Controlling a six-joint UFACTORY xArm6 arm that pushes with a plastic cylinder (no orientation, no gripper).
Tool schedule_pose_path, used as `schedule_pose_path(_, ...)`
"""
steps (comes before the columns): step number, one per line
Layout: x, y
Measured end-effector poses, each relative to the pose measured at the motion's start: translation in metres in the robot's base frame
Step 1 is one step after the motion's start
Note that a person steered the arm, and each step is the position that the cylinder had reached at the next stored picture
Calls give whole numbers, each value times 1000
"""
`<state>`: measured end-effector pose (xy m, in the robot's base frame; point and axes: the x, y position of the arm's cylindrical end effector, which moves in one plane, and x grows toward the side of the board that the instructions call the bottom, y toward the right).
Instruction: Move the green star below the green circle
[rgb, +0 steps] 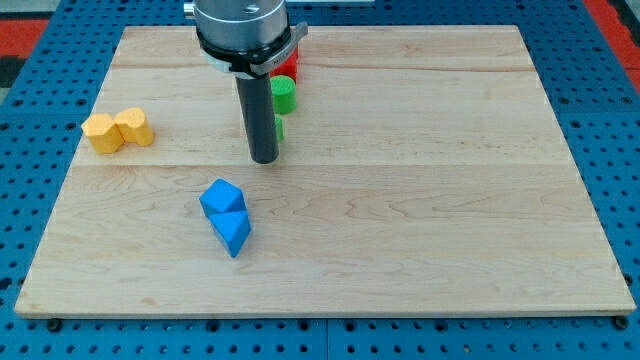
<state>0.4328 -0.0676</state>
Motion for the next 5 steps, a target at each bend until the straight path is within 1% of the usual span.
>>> schedule_pose_path(1, 0, 2)
schedule_pose_path(2, 12, -22)
schedule_pose_path(3, 14, -54)
schedule_pose_path(4, 3, -59)
schedule_pose_path(5, -5, -48)
